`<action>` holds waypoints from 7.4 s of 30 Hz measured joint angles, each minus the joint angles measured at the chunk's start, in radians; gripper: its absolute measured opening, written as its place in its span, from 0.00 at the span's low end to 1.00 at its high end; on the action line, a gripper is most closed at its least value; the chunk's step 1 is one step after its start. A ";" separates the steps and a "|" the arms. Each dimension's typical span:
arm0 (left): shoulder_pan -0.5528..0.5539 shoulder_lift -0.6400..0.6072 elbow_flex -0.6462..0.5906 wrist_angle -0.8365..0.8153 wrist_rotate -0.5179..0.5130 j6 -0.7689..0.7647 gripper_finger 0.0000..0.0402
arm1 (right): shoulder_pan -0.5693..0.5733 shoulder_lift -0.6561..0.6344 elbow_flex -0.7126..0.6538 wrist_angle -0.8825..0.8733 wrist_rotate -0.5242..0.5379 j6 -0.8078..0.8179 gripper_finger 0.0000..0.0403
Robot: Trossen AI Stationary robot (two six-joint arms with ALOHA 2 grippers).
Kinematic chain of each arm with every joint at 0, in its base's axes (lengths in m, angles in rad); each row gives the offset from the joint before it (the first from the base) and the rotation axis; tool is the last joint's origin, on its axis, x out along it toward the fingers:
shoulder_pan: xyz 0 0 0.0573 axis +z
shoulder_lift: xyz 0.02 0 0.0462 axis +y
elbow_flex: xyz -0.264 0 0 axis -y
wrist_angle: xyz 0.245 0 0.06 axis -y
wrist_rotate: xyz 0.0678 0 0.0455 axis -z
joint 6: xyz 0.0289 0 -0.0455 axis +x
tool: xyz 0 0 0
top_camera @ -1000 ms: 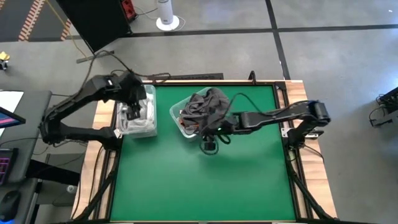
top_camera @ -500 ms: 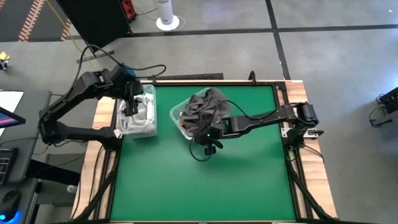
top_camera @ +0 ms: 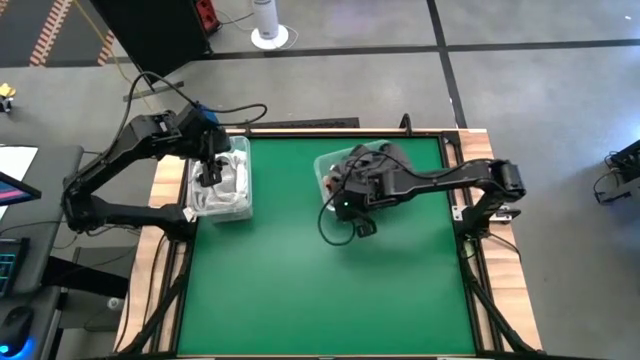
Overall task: Sort towels by color in basket
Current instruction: Adjust the right transparent bin on the table, then return to Home Position
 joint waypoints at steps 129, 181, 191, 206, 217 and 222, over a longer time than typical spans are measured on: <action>-0.271 -0.171 0.002 0.159 0.043 -0.204 0.58 | 0.111 -0.336 -0.027 0.086 0.040 0.085 0.30; -0.781 -0.745 -1.261 1.390 -0.078 -0.410 0.47 | -0.004 -1.672 -1.142 0.679 0.168 0.489 0.31; -0.853 -0.812 -1.354 1.423 -0.064 -0.406 0.45 | 0.024 -1.673 -1.144 0.681 0.165 0.489 0.31; -0.872 -0.855 -1.388 1.414 -0.015 -0.339 0.45 | 0.024 -1.673 -1.144 0.614 0.165 0.489 0.31; -0.871 -0.852 -1.388 1.440 -0.019 -0.268 0.45 | 0.024 -1.672 -1.144 0.602 0.164 0.489 0.30; -0.871 -0.851 -1.388 1.418 -0.017 -0.118 0.45 | 0.024 -1.672 -1.144 0.601 0.164 0.489 0.30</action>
